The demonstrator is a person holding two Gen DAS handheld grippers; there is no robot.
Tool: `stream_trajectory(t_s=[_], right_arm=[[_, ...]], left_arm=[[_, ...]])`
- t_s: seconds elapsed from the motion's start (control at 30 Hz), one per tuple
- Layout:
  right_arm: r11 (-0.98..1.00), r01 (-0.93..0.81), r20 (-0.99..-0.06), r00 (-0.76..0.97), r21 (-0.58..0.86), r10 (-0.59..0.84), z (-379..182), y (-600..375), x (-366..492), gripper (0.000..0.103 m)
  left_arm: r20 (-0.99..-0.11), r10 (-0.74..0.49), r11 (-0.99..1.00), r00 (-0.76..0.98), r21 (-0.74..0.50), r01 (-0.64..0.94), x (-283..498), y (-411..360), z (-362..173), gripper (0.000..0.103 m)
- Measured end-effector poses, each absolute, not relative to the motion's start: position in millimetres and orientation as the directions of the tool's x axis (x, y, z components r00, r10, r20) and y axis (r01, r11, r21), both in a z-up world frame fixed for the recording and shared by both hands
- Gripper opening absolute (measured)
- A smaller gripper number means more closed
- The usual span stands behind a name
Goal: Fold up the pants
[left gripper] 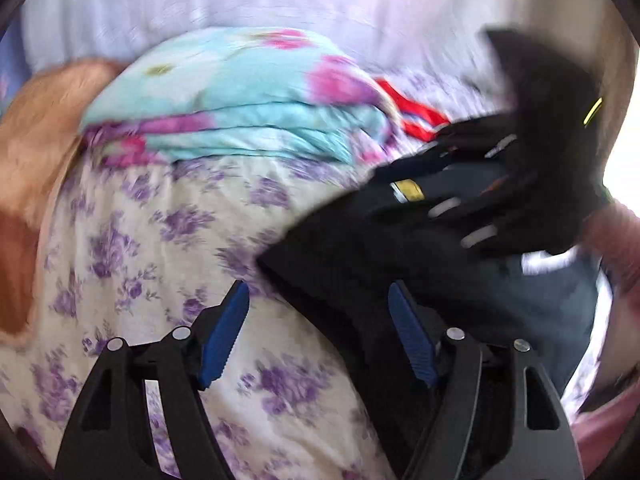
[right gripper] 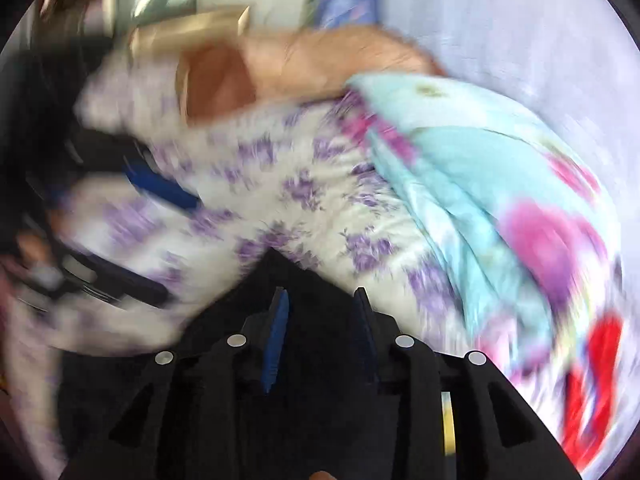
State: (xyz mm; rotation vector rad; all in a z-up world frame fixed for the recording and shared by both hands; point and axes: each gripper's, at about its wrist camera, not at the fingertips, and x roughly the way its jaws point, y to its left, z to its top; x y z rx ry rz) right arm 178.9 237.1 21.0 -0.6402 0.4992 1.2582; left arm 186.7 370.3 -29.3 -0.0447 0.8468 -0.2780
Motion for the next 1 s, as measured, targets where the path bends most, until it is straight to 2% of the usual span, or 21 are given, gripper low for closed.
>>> stream_trajectory(t_s=[0.07,0.13,0.17,0.2,0.3,0.33,0.37,0.4,0.5,0.63,0.7,0.73,0.8,0.93,0.97,1.0], right_arm=[[0.164,-0.980,-0.641,0.197,-0.111,0.742,14,201,146,0.036],[0.131,-0.986,-0.656,0.167,-0.104,0.736,-6,183,110,0.040],[0.115,-0.986,-0.664,0.168,-0.124,0.729,-19,177,85,0.048],[0.097,-0.983,-0.668,0.177,-0.155,0.722,-32,179,64,0.054],[0.061,-0.944,-0.663,0.274,-0.325,0.697,-66,196,14,0.057],[0.070,-0.919,-0.654,0.328,-0.389,0.681,-76,199,3,0.055],[0.082,-0.864,-0.628,0.423,-0.497,0.653,-92,213,-8,0.035],[0.085,-0.839,-0.623,0.463,-0.537,0.631,-101,220,-14,0.012],[0.086,-0.823,-0.599,0.476,-0.561,0.644,-108,227,-38,0.011],[0.061,-0.839,-0.588,0.429,-0.541,0.686,-111,224,-62,0.011],[0.041,-0.850,-0.628,0.419,-0.525,0.656,-123,228,-54,0.018],[0.049,-0.848,-0.612,0.419,-0.527,0.671,-119,224,-55,0.020],[0.030,-0.887,-0.617,0.344,-0.460,0.707,-100,204,-56,0.059],[0.120,-0.913,-0.548,0.335,-0.389,0.767,-68,151,-32,0.085],[0.159,-0.919,-0.544,0.345,-0.360,0.765,-65,135,-19,0.094],[0.195,-0.926,-0.556,0.353,-0.324,0.752,-66,121,-4,0.100]], left_arm=[[-0.719,-0.199,0.975,0.665,-0.075,0.211,168,361,-23,0.071],[-0.689,-0.220,0.974,0.690,-0.118,0.192,146,367,-15,0.075],[-0.671,-0.214,0.977,0.710,-0.148,0.156,131,373,-11,0.081],[-0.663,-0.192,0.981,0.724,-0.153,0.120,121,375,-10,0.083],[-0.661,-0.159,0.978,0.733,-0.209,0.023,87,383,-14,0.084],[-0.666,-0.157,0.973,0.729,-0.230,0.000,77,386,-16,0.084],[-0.670,-0.152,0.969,0.727,-0.244,-0.022,67,389,-17,0.084],[-0.675,-0.132,0.967,0.726,-0.250,-0.057,51,395,-18,0.084],[-0.686,-0.062,0.962,0.725,-0.234,-0.140,20,408,-16,0.084],[-0.670,-0.033,0.945,0.741,-0.263,-0.196,-4,422,-6,0.084],[-0.662,-0.028,0.946,0.749,-0.259,-0.194,-3,417,0,0.084],[-0.659,-0.038,0.950,0.751,-0.258,-0.178,1,411,3,0.084],[-0.663,-0.045,0.959,0.747,-0.238,-0.153,10,397,6,0.084],[-0.672,-0.066,0.982,0.738,-0.173,-0.070,39,363,11,0.089],[-0.670,-0.096,0.985,0.736,-0.171,-0.028,48,352,13,0.090],[-0.668,-0.122,0.985,0.734,-0.171,0.008,57,343,13,0.091]])
